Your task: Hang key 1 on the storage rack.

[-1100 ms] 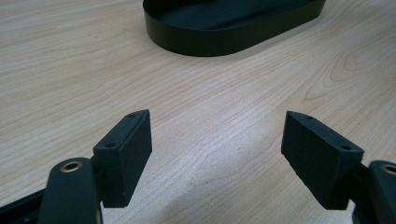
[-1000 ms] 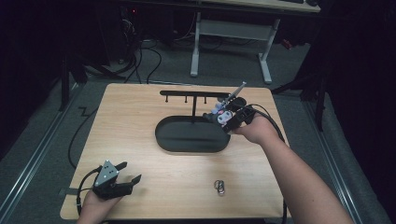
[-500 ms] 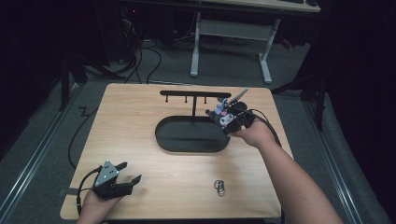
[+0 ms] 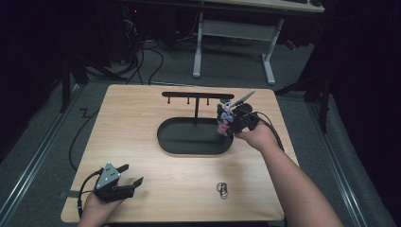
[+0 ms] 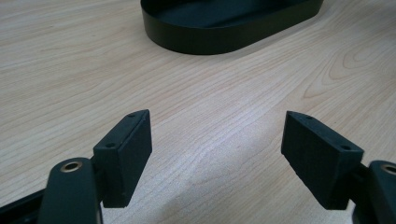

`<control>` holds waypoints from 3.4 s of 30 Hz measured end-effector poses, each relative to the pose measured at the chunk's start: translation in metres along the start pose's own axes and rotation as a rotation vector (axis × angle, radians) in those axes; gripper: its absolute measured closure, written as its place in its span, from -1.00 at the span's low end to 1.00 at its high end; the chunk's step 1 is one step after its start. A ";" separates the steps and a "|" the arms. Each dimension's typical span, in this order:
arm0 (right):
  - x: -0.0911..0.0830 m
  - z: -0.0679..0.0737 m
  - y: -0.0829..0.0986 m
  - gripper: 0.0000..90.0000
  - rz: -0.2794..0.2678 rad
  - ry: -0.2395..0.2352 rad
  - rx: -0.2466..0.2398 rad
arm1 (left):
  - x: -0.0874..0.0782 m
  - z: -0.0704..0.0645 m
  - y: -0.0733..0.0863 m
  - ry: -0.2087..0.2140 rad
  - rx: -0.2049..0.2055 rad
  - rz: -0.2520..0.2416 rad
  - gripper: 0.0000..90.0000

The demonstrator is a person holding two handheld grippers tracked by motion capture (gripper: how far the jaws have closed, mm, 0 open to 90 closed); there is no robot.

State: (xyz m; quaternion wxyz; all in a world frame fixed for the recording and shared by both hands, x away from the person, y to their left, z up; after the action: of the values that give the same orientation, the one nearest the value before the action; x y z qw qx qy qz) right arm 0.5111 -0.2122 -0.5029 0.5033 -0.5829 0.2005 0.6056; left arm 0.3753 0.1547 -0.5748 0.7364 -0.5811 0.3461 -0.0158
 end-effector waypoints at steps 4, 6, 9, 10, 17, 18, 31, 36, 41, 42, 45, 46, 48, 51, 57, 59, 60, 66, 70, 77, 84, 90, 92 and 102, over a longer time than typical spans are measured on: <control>-0.002 0.000 0.000 -0.19 -0.003 -0.003 0.000 | 0.000 0.000 0.000 -0.001 0.001 0.001 -0.44; -0.002 0.000 0.001 -0.19 -0.006 -0.002 -0.006 | 0.000 0.000 0.000 -0.001 0.001 0.001 -0.44; -0.004 0.000 0.004 -0.19 -0.010 -0.008 -0.004 | 0.000 0.000 0.000 -0.001 0.002 0.001 -0.44; -0.004 0.000 0.004 -0.19 -0.010 -0.008 -0.004 | 0.000 0.000 0.000 -0.001 0.002 0.001 -0.44; -0.007 0.003 0.023 -0.17 -0.018 -0.016 -0.002 | 0.001 0.000 -0.001 -0.002 0.007 0.001 -0.44; -0.008 0.002 0.026 -0.17 -0.023 -0.015 -0.005 | 0.001 -0.001 -0.001 -0.001 0.005 0.000 -0.44; -0.021 0.007 0.075 -0.10 -0.121 -0.032 -0.014 | 0.002 -0.005 0.000 0.002 0.015 0.007 -0.44; -0.014 0.015 0.099 -0.09 -0.156 -0.041 -0.040 | 0.002 -0.005 0.000 0.001 0.015 0.007 -0.44; 0.000 0.021 0.124 -0.07 -0.207 -0.045 -0.040 | 0.003 -0.004 0.001 -0.002 0.010 0.011 -0.44; 0.003 0.023 0.128 -0.07 -0.217 -0.043 -0.048 | 0.003 -0.004 0.001 -0.002 0.010 0.011 -0.44; 0.011 0.028 0.141 -0.07 -0.255 -0.047 -0.055 | 0.004 -0.003 0.002 -0.005 0.009 0.013 -0.44; 0.014 0.030 0.144 -0.07 -0.269 -0.045 -0.063 | 0.004 -0.004 0.002 -0.004 0.008 0.016 -0.44; 0.018 0.036 0.152 -0.07 -0.304 -0.050 -0.066 | 0.004 -0.004 0.002 -0.006 0.009 0.017 -0.44; 0.023 0.050 0.162 -0.05 -0.358 -0.070 -0.075 | 0.004 -0.004 0.003 -0.009 0.011 0.020 -0.44; 0.026 0.074 0.181 -0.01 -0.457 -0.081 -0.079 | 0.006 -0.006 0.005 -0.008 0.011 0.029 -0.44; 0.027 0.086 0.192 -0.02 -0.473 -0.149 -0.043 | 0.007 -0.007 0.005 -0.006 0.012 0.028 -0.44; 0.025 0.088 0.191 -0.02 -0.478 -0.138 -0.057 | 0.008 -0.007 0.005 -0.005 0.015 0.031 -0.44; 0.043 0.101 0.185 -0.05 -0.440 -0.187 -0.052 | 0.009 -0.008 0.004 -0.008 0.020 0.031 -0.44; 0.050 0.105 0.181 -0.06 -0.426 -0.175 -0.054 | 0.007 -0.008 0.004 -0.007 0.023 0.030 -0.44; 0.057 0.111 0.177 0.00 -0.419 -0.124 -0.073 | 0.006 -0.006 0.004 -0.006 0.022 0.024 -0.44; 0.060 0.108 0.180 0.09 -0.411 -0.071 -0.061 | 0.005 -0.005 0.003 -0.005 0.026 0.021 -0.44; 0.062 0.108 0.181 0.35 -0.413 -0.052 -0.077 | 0.006 -0.006 0.003 -0.005 0.031 0.023 -0.44; 0.062 0.108 0.181 0.40 -0.410 -0.040 -0.085 | 0.006 -0.006 0.003 -0.004 0.030 0.023 -0.44; 0.062 0.106 0.180 0.54 -0.406 -0.009 -0.114 | 0.005 -0.006 0.003 -0.002 0.033 0.023 -0.44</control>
State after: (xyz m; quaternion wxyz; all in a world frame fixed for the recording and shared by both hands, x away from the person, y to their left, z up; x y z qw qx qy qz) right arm 0.3175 -0.1753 -0.5960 0.5821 -0.6361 0.0420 0.5048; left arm 0.3749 0.1483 -0.5808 0.7464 -0.5648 0.3517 -0.0127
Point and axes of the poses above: each handheld gripper's, and its own axes: x roughly forward along the jaws, y roughly out of its underside, z roughly to its left, the point moved 10 cm from there along x, roughly forward along the jaws, and after that the axes turned 12 degrees about -y, right-handed, at the moved point
